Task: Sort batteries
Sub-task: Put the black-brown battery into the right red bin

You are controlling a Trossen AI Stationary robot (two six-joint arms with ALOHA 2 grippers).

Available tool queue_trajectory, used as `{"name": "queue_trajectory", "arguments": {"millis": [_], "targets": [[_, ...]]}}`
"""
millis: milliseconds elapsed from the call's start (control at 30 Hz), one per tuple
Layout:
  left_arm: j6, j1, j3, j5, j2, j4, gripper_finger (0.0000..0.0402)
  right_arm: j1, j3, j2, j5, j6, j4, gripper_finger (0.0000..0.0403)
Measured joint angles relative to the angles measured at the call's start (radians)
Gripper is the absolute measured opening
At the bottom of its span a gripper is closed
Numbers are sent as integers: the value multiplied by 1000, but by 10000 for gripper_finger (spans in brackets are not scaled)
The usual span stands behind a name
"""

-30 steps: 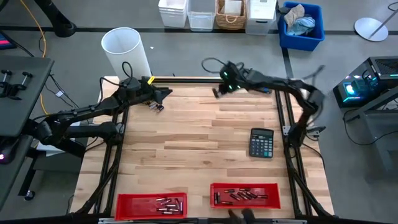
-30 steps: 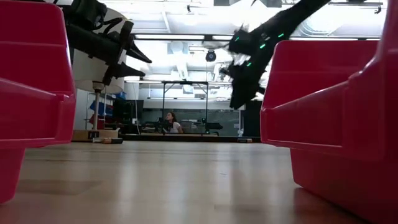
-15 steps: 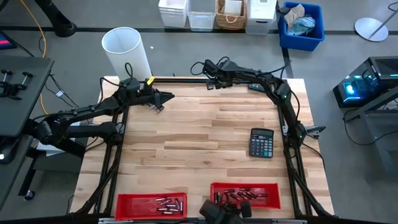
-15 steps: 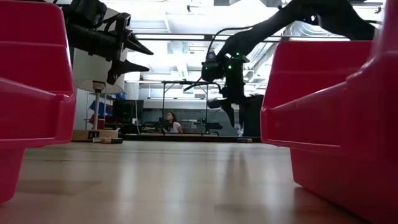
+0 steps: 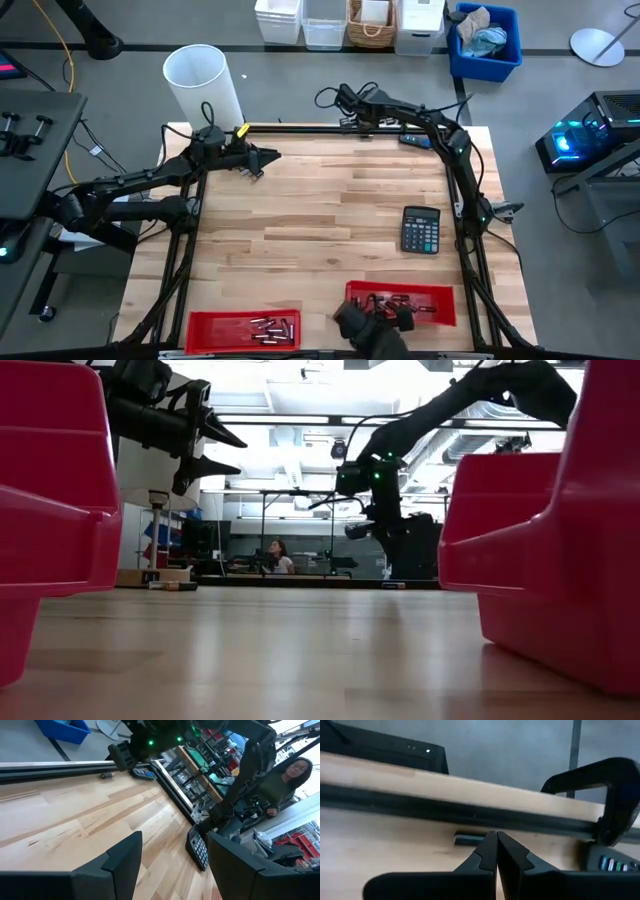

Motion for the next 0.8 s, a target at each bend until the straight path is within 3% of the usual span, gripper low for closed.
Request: {"name": "queue_trajectory", "arguments": {"millis": [233, 500, 633, 800], "targets": [[0, 0, 0, -8, 0, -1, 207, -41, 0, -9, -73, -73, 38, 1], [17, 0, 0, -32, 0, -1, 207, 53, -48, -146, -93, -230, 39, 0], [19, 0, 0, -56, 0, -1, 207, 103, -321, -293, -92, -205, 146, 0], [46, 0, 0, -56, 0, -1, 207, 123, -777, -583, -134, 80, 515, 0]]}}
